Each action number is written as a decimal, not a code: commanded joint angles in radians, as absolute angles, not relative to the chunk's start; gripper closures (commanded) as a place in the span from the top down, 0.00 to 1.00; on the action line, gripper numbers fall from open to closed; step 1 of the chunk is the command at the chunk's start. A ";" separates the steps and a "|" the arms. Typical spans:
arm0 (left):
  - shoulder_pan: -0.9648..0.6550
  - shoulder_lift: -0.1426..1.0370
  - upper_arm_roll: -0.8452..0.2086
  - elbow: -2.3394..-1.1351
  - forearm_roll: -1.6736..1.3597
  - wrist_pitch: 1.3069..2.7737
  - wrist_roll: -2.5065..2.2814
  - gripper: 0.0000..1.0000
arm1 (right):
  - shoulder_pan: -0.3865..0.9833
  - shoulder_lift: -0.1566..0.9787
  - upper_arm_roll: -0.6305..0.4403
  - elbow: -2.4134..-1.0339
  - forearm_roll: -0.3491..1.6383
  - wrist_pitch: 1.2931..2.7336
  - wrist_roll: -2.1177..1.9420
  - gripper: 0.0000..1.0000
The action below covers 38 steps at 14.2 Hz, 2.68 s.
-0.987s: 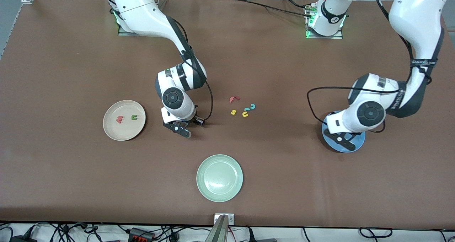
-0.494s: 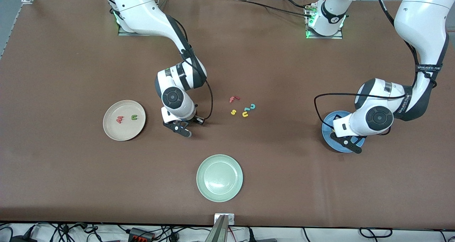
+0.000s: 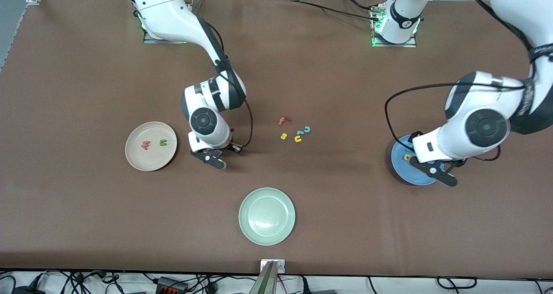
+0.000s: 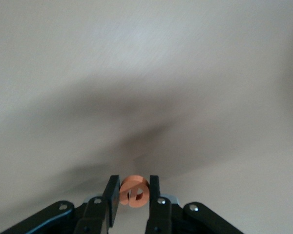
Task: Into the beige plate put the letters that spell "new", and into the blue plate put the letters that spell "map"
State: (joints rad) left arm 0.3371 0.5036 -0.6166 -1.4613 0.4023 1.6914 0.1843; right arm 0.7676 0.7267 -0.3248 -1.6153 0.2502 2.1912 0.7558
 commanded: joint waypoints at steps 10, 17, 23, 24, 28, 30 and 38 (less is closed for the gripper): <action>0.034 0.177 -0.090 -1.429 0.016 1.468 0.082 1.00 | 0.678 0.683 -0.565 -1.698 0.213 1.898 0.068 0.28; -0.003 -0.041 -0.044 -1.693 -0.015 1.690 -0.081 1.00 | 0.620 0.676 -0.563 -1.752 0.241 1.899 -0.035 1.00; 0.011 -0.037 -0.049 -1.712 -0.015 1.695 -0.078 1.00 | 0.621 0.549 -0.597 -1.654 0.255 1.798 -0.029 1.00; 0.009 -0.037 -0.055 -1.712 -0.015 1.695 -0.078 1.00 | 0.621 0.531 -0.613 -1.617 0.255 1.772 -0.040 1.00; 0.006 -0.037 -0.063 -1.707 -0.012 1.695 -0.078 1.00 | 0.612 0.517 -0.646 -1.450 0.255 1.637 -0.038 1.00; 0.008 -0.034 -0.063 -1.704 -0.014 1.694 -0.078 1.00 | 0.621 0.515 -0.658 -1.414 0.256 1.632 -0.037 1.00; 0.002 -0.034 -0.064 -1.701 -0.012 1.684 -0.078 1.00 | 0.399 0.396 -0.349 -1.401 0.206 1.683 0.055 1.00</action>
